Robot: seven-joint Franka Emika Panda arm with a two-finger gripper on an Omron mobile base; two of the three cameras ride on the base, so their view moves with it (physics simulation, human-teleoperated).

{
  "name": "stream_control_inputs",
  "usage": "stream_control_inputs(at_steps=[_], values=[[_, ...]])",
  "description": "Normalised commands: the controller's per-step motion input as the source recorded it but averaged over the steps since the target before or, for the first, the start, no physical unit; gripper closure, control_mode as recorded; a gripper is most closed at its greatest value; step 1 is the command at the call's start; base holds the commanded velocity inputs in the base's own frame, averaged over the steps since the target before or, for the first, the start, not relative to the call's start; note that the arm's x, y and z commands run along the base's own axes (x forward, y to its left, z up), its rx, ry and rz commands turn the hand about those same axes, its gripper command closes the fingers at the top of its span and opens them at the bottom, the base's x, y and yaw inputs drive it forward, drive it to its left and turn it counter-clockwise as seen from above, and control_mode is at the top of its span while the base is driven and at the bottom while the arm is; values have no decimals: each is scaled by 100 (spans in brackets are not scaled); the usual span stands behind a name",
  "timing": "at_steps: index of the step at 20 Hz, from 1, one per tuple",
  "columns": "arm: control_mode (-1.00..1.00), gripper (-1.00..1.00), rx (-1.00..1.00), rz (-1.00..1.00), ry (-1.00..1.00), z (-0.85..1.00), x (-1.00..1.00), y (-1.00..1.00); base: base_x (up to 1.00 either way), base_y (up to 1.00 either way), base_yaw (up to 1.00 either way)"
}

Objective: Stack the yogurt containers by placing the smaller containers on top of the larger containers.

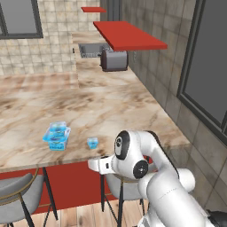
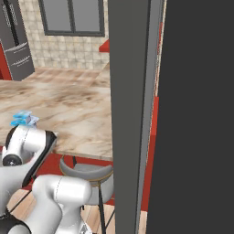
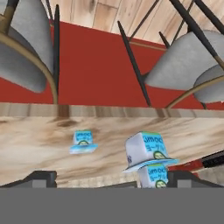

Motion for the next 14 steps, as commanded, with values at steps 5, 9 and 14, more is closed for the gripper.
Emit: stream_control_inputs(at_steps=[5, 9, 14], values=[[-100, -100, -3, -5, -4, 43, -23, 23, 0, 0, 0], [-100, -100, 0, -3, 0, 21, -5, 9, 0, 0, 0], [-100, -100, 3, 0, 2, 0, 0, 0, 0, 0, 0]])
